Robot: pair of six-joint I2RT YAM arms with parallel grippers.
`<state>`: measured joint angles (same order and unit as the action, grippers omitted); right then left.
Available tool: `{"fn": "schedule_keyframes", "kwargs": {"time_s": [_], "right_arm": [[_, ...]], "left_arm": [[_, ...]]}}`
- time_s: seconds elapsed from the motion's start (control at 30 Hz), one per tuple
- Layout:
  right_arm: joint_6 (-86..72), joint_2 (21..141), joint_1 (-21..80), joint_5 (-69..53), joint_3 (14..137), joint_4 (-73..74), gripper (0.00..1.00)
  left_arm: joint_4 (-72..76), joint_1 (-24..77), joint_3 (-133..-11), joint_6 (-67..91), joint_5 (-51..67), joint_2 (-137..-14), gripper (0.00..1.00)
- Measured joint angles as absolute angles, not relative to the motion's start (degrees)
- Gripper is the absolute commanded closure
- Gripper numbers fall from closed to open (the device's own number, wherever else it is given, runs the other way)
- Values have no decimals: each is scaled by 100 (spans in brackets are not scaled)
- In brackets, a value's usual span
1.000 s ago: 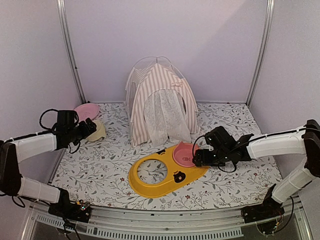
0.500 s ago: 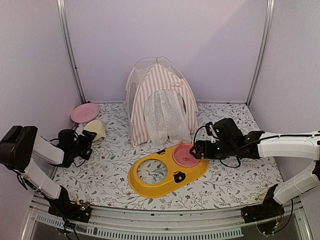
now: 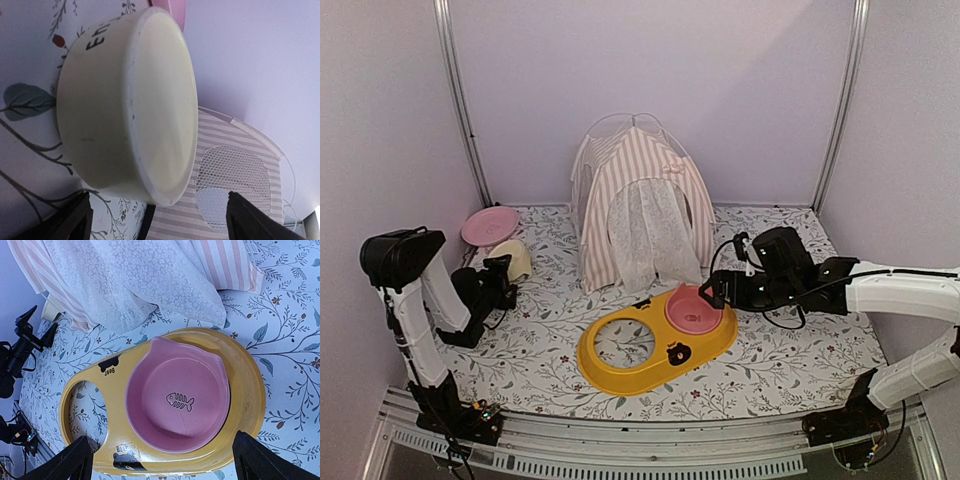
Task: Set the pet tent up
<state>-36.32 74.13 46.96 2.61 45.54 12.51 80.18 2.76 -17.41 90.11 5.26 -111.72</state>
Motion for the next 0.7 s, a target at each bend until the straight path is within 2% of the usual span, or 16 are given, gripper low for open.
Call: {"fn": "schedule_keyframes", "kwargs": {"time_s": [0.23, 0.4, 0.6, 0.7], "right_arm": [[-3621, 7345, 4696, 261, 4624, 1295, 1], [-3618, 7345, 4696, 257, 4644, 1295, 1], [-3621, 7345, 4696, 242, 4644, 1293, 1], [-3621, 7345, 4696, 239, 4644, 1293, 1]], "left_arm": [[8580, 329, -1990, 9279, 19, -11705, 17], [8729, 333, -2265, 9408, -198, -12079, 34], [8785, 252, -2401, 9546, -148, -12366, 79], [8774, 169, -2307, 9520, 69, -12287, 91]]}}
